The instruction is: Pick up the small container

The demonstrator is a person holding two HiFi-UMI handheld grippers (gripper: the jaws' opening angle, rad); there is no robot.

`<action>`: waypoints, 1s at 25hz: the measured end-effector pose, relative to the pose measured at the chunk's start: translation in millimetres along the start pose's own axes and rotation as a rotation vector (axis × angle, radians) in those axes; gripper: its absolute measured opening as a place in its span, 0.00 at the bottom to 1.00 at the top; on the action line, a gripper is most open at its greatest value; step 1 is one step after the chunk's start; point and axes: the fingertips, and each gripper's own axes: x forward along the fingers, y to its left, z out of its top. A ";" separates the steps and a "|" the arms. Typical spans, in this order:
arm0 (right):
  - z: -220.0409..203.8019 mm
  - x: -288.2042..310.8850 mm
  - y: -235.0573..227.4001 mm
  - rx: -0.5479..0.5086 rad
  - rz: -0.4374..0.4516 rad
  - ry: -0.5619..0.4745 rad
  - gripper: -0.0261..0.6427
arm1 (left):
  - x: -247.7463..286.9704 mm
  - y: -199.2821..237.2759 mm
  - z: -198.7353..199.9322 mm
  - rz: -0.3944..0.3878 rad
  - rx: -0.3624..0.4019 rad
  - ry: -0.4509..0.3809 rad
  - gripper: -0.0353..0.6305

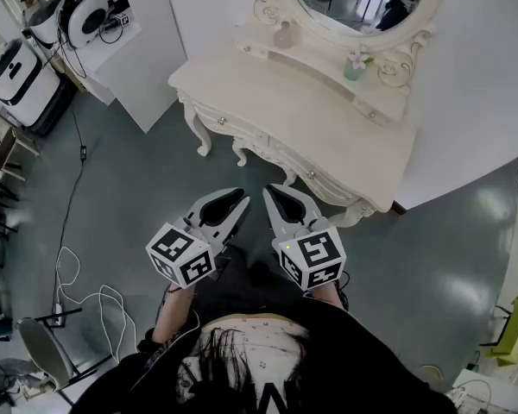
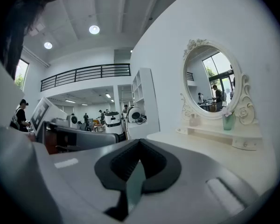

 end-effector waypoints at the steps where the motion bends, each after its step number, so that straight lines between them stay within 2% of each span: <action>1: -0.2 -0.2 0.2 0.001 0.004 0.000 0.05 | -0.1 -0.3 -0.1 0.002 -0.001 0.000 0.15; 13: -1.1 21.2 -3.8 0.029 0.035 -0.010 0.05 | -0.8 16.7 -1.8 0.030 -0.012 0.013 0.15; 19: 0.7 53.3 -11.2 0.032 0.049 0.008 0.05 | 8.3 48.5 9.0 0.039 -0.029 0.009 0.15; 25: 6.6 101.1 -35.0 0.041 0.009 0.029 0.05 | 29.5 92.0 27.1 -0.003 -0.039 0.010 0.15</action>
